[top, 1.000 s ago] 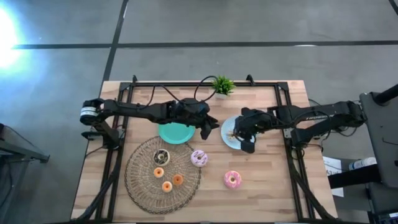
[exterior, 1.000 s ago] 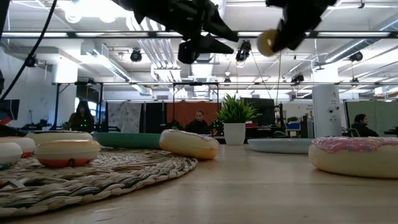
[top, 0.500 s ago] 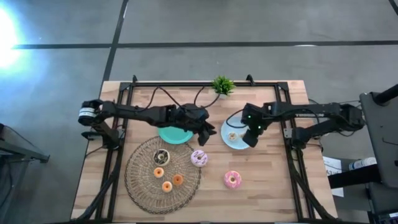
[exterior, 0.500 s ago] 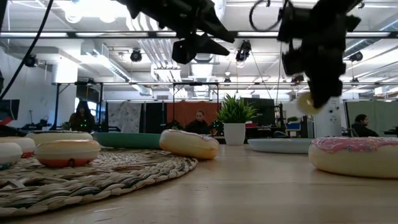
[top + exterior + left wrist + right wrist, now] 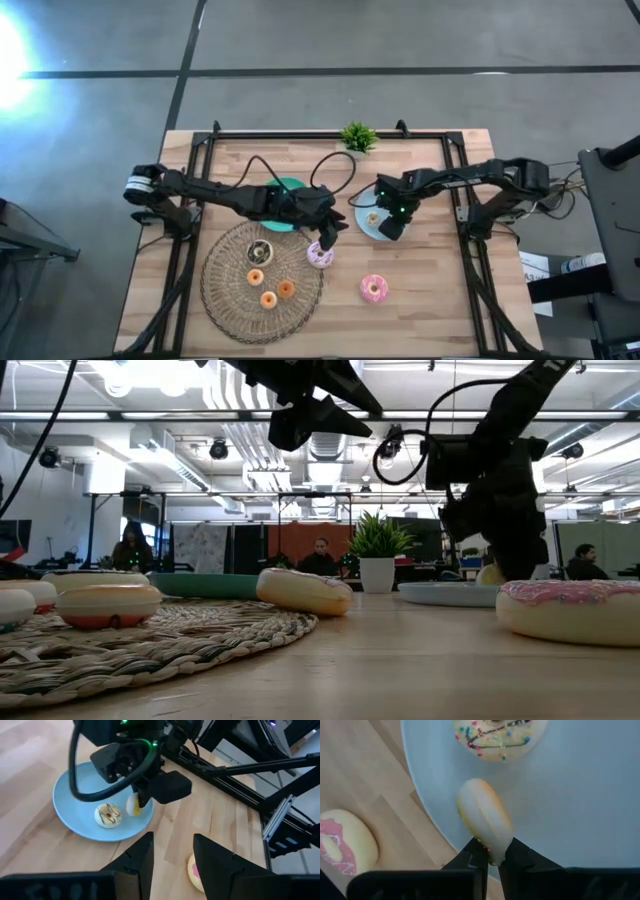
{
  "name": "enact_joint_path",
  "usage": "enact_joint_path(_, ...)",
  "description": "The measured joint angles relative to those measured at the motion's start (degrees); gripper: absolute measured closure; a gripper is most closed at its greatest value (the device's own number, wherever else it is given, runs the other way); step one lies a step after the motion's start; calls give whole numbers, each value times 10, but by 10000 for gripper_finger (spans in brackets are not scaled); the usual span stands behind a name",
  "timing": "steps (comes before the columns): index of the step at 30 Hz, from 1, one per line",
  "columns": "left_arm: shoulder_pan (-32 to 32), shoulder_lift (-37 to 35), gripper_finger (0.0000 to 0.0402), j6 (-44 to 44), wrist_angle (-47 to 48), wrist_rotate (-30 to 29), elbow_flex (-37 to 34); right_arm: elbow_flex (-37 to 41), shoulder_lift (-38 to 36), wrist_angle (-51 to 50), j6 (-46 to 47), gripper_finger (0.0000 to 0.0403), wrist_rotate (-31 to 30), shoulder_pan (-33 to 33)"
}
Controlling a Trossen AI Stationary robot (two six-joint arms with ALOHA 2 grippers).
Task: Pick & Place donuts
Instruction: Put the small yellow donut into the blue plate, then put the small orange donut into the blue plate
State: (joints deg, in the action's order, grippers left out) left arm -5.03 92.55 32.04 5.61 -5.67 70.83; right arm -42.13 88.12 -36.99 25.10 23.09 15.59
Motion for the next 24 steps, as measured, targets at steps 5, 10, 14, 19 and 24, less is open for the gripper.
enact_joint_path(5,-6,0,289,9,0,-5,0,-9,2,0,-11,333,-8,0)
enact_joint_path(10,-7,0,289,10,0,-15,0,-10,-30,-8,-11,280,-22,1)
enact_joint_path(14,-7,0,289,10,0,-20,0,-10,-60,-35,-11,247,-53,1)
enact_joint_path(19,-10,0,289,9,17,-12,0,-10,-107,-53,-21,225,-117,1)
enact_joint_path(24,-32,-2,289,22,158,47,0,-10,-175,-48,-92,221,-151,-10)
